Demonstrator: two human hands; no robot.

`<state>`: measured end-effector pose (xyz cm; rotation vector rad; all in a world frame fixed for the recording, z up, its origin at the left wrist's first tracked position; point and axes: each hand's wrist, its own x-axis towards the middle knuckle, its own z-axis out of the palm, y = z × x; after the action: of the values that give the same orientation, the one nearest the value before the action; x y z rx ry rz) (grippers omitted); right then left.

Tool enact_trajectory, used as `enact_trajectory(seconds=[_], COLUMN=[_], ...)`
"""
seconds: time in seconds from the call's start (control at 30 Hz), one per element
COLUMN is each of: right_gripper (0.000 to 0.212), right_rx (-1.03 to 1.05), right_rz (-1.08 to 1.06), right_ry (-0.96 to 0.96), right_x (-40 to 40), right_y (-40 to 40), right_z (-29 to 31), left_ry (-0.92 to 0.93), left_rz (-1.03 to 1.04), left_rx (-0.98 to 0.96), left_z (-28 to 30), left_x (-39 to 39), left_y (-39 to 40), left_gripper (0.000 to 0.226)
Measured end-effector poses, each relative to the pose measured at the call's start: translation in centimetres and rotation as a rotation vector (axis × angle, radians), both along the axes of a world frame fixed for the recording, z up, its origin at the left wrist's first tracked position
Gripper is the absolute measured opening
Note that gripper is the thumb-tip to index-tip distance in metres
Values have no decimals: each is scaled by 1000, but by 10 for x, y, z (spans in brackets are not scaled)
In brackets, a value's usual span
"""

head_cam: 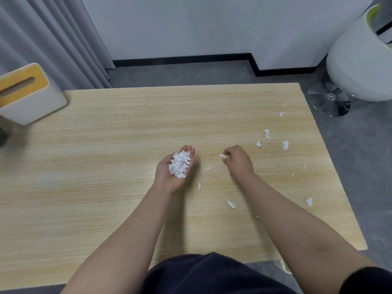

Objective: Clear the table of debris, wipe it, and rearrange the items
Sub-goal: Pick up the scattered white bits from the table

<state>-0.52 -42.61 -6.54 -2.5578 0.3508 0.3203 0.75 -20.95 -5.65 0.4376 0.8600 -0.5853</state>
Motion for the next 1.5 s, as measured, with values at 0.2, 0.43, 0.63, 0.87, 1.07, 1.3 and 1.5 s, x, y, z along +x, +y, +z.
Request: enact_trajectory(seconds=[0.2, 0.43, 0.63, 0.87, 1.07, 1.3, 1.5], right_gripper=[16, 11, 5, 6, 21, 24, 10], right_rx=[-43, 73, 148, 67, 236, 31, -77], right_rz=[25, 70, 308, 277, 265, 535, 560], right_ry=[-11, -72, -57, -6, 86, 175, 132], right_x=[7, -2, -12, -18, -31, -43, -46], right_y=[4, 13, 24, 34, 46, 57, 60], right_z=[-8, -6, -7, -13, 1, 2, -4], left_ry=[-107, -206, -115, -154, -92, -77, -119], left_rz=[13, -62, 47, 43, 88, 100, 73], left_rx=[-77, -111, -200, -233, -185, -167, -214], left_z=[4, -2, 0, 10, 19, 27, 40], left_x=[-7, -14, -20, -31, -38, -45, -53], left_y=[12, 24, 24, 32, 32, 31, 31], left_gripper=[46, 75, 64, 61, 37, 43, 43])
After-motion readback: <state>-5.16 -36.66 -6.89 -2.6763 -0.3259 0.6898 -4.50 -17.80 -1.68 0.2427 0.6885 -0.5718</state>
